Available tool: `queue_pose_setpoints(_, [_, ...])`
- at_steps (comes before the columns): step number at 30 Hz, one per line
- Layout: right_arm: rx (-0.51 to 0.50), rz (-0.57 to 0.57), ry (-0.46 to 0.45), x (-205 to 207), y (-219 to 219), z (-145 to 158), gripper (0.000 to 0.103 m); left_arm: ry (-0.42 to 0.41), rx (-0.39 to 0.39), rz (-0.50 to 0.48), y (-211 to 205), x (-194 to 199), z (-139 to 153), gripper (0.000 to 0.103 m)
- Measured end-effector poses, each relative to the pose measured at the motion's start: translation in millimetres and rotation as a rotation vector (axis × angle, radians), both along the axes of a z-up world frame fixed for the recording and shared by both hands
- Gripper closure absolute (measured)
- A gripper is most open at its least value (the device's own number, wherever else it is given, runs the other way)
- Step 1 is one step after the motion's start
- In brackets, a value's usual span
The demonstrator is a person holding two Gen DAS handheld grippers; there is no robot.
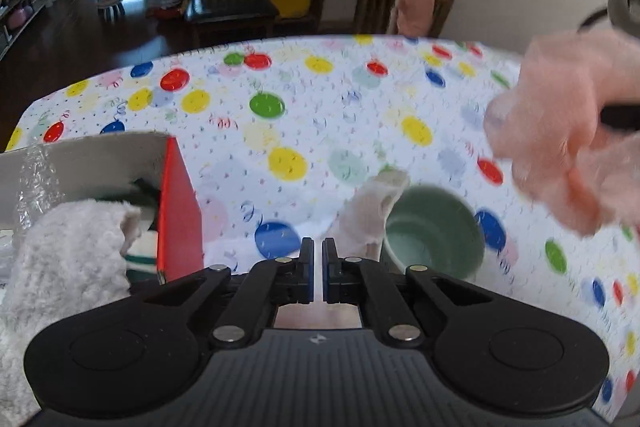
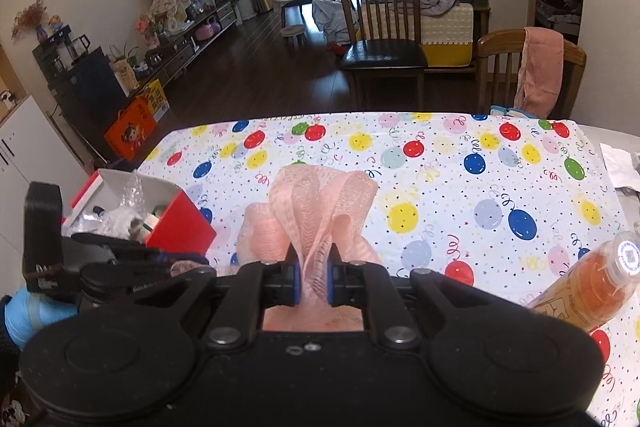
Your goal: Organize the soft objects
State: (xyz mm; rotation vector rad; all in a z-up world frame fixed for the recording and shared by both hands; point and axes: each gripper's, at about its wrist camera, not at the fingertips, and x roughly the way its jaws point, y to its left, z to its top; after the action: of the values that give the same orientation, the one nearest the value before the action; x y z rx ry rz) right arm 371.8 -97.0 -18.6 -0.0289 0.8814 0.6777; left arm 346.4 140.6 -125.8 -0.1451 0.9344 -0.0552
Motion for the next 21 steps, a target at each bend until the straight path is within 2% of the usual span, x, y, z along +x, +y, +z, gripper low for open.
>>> queue_pose_setpoints(3, [0.017, -0.013, 0.0, -3, -1, 1, 0.092, 0.041, 0.007, -0.048, -3, -2, -5, 0.1])
queue_pose_setpoints(6, [0.029, -0.026, 0.009, -4, -4, -1, 0.092, 0.063, 0.033, -0.054, -7, -4, -8, 0.099])
queue_pose_setpoints(10, [0.035, -0.041, 0.027, -3, -9, -6, 0.092, 0.105, -0.017, -0.031, -3, 4, -16, 0.095])
queue_pose_setpoints(12, [0.033, -0.043, 0.031, -2, -12, -8, 0.092, 0.126, -0.014, -0.064, -7, 7, -22, 0.092])
queue_pose_setpoints(13, [0.032, -0.043, 0.032, -1, -14, -9, 0.092, 0.13, 0.004, -0.083, -11, 7, -25, 0.084])
queue_pose_setpoints(15, [0.032, -0.046, 0.035, 2, -18, -9, 0.091, 0.136, 0.013, -0.112, -17, 7, -31, 0.052])
queue_pose_setpoints(16, [0.033, -0.047, 0.038, 3, -20, -10, 0.091, 0.139, 0.005, -0.123, -18, 7, -34, 0.017])
queue_pose_setpoints(17, [0.033, -0.047, 0.04, 5, -22, -11, 0.091, 0.14, 0.0, -0.133, -20, 7, -37, 0.009])
queue_pose_setpoints(21, [0.032, -0.043, 0.045, 11, -27, -13, 0.091, 0.124, -0.001, -0.141, -25, 6, -43, 0.009])
